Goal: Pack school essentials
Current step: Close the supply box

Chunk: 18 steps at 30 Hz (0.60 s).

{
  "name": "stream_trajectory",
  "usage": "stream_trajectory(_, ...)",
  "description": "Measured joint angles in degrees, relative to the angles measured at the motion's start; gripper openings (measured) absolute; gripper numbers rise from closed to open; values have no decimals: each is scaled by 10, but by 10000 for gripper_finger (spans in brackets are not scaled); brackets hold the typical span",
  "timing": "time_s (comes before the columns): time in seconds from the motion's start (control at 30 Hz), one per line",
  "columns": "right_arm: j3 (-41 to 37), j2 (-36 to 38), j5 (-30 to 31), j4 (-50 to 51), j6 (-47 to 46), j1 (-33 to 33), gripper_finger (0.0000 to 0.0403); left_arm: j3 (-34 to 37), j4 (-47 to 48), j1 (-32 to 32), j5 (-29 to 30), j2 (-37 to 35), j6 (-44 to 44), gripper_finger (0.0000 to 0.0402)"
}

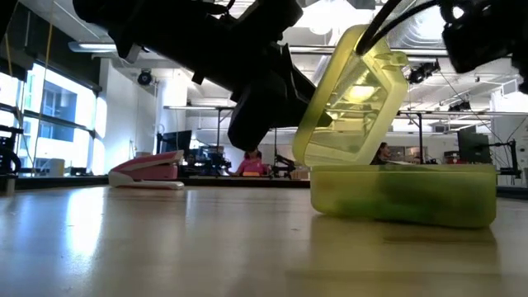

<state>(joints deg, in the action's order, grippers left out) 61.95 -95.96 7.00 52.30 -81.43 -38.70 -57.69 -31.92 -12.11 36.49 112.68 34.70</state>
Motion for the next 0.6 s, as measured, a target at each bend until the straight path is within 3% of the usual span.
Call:
stream_trajectory(0.3,14,0,33,44,-125,-63,83,0,-4,-9,-29,0,42,211)
stream_trajectory(0.6,-8,0,180,53,-322,-119,83,1,-15,-9,-107,0,139,211)
